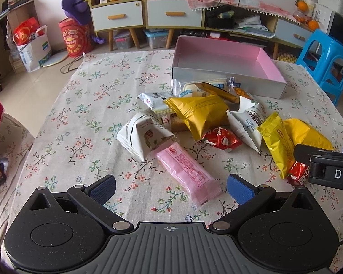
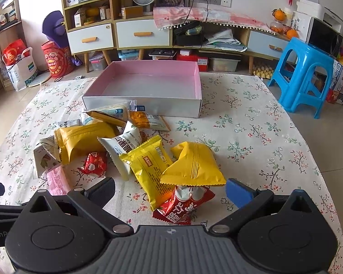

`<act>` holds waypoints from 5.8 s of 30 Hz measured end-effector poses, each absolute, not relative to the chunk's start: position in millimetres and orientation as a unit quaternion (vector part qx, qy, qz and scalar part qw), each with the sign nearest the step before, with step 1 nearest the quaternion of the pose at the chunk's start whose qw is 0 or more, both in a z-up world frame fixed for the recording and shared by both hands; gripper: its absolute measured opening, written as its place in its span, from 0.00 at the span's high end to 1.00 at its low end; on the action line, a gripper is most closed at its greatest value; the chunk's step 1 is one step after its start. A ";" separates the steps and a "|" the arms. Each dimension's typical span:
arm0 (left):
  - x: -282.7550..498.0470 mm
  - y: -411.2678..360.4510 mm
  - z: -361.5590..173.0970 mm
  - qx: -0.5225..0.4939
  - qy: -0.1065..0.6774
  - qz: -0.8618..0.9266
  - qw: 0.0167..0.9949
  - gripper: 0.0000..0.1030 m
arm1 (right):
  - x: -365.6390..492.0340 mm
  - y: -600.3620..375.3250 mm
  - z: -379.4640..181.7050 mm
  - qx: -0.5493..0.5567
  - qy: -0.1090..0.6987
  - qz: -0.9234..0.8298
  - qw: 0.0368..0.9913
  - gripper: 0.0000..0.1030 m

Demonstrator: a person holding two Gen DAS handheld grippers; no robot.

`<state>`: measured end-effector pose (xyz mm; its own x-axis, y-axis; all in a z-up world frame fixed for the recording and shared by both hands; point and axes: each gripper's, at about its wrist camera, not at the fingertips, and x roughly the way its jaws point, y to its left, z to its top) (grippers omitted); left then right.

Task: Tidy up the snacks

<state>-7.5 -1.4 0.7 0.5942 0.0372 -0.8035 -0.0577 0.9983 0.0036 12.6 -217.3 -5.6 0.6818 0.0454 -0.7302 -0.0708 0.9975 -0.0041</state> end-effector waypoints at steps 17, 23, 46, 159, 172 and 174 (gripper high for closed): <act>-7.1 -1.0 0.8 -0.013 0.450 0.027 0.893 0.00 | 12.8 -216.7 -6.0 -0.017 0.399 0.032 0.916 0.08; -7.2 -1.3 0.4 -0.013 0.450 0.027 0.892 0.00 | 12.9 -216.3 -7.0 -0.018 0.399 0.032 0.916 0.08; -7.8 -1.1 -0.1 -0.013 0.450 0.026 0.892 0.00 | 12.0 -214.9 -8.6 -0.022 0.402 0.034 0.915 0.08; 163.3 -17.2 28.4 0.032 0.351 -0.120 0.928 0.66 | 172.1 -281.0 -2.8 0.091 0.388 0.213 0.892 0.62; 230.5 -50.6 5.6 0.069 0.350 -0.067 0.932 0.66 | 214.8 -292.3 -5.8 0.133 0.350 0.178 0.910 0.62; 236.1 -53.1 1.1 0.075 0.352 -0.064 0.931 0.66 | 219.6 -295.0 -8.4 0.140 0.349 0.174 0.910 0.62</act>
<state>236.1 -53.1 1.1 0.7438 -0.0659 -0.6651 0.1711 0.9807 0.0942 219.6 -295.0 -8.4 0.6954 0.4147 -0.5869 -0.2196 0.9003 0.3759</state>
